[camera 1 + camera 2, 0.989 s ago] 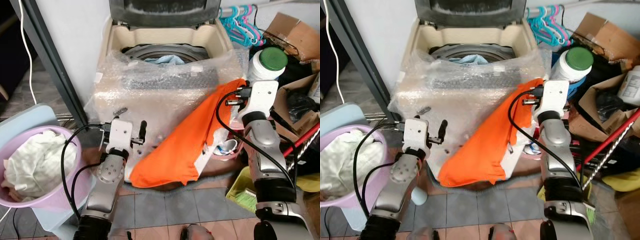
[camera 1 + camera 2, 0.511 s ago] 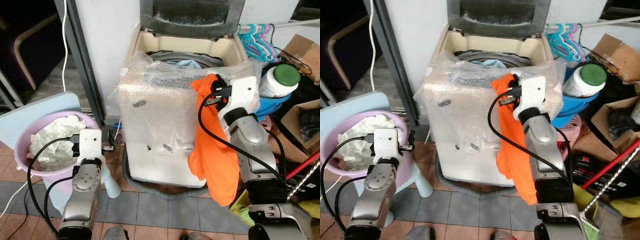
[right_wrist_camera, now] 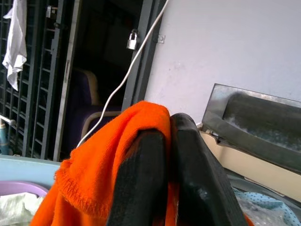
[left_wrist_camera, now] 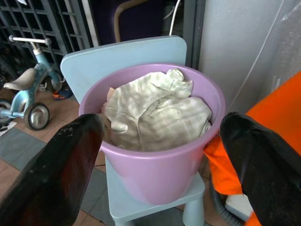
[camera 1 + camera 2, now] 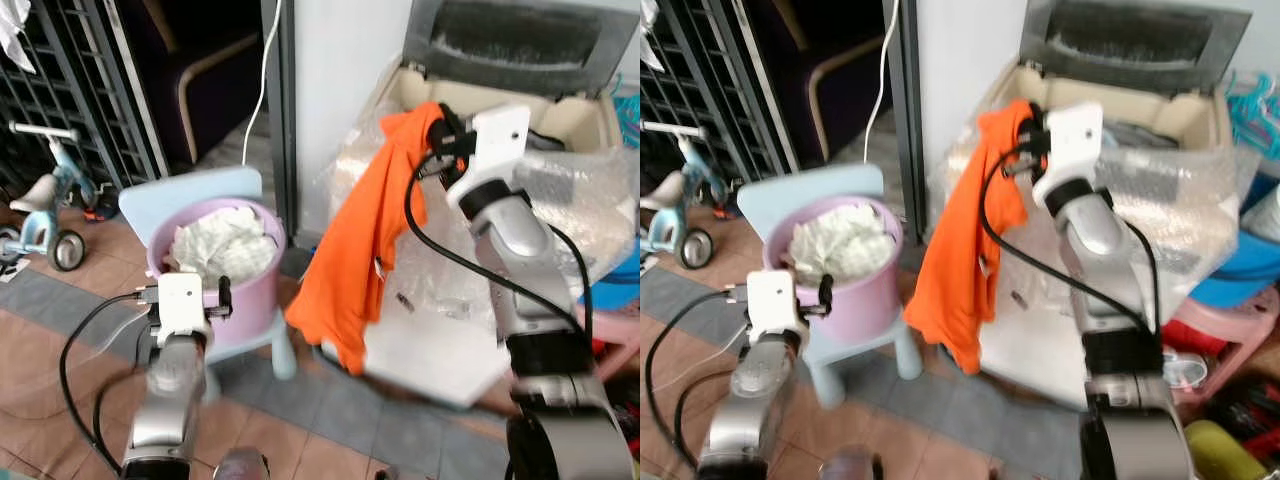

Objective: Clothes washing

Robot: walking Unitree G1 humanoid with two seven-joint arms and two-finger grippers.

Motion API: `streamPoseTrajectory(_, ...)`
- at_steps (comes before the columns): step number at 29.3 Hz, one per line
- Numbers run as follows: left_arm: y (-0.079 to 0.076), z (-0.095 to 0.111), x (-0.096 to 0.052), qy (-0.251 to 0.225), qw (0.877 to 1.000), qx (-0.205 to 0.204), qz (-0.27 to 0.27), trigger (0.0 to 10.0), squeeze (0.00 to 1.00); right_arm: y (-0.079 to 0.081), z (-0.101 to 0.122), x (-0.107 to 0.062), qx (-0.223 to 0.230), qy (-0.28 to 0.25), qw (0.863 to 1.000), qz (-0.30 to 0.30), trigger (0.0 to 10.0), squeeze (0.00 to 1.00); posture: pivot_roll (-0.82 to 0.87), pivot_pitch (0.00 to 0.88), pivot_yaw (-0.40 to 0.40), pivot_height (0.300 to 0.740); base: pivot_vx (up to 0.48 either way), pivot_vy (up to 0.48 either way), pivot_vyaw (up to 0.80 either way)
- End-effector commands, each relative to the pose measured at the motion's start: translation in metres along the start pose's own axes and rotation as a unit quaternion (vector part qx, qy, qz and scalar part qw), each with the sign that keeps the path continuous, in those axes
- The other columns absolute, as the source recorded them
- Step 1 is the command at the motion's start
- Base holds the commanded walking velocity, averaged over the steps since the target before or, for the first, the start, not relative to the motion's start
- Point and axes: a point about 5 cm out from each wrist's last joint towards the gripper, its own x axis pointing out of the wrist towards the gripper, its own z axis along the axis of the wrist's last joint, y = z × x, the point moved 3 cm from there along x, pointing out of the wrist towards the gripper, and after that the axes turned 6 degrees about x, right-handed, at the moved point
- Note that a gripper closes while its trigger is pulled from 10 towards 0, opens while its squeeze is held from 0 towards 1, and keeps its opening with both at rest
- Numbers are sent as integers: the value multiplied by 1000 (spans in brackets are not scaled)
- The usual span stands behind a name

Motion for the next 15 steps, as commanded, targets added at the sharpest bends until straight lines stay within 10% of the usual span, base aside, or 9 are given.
streamPoseTrajectory(1,-6,10,4,-13,1000,-5,-10,10000,0,-19,21,4,-10,-32,999,-32,10000,0,-24,0,-11,740,296,0,0)
streamPoseTrajectory(15,-9,11,4,-12,1000,-11,-15,10000,0,-32,28,13,-28,-37,997,-57,10000,0,-21,0,-11,740,337,0,0)
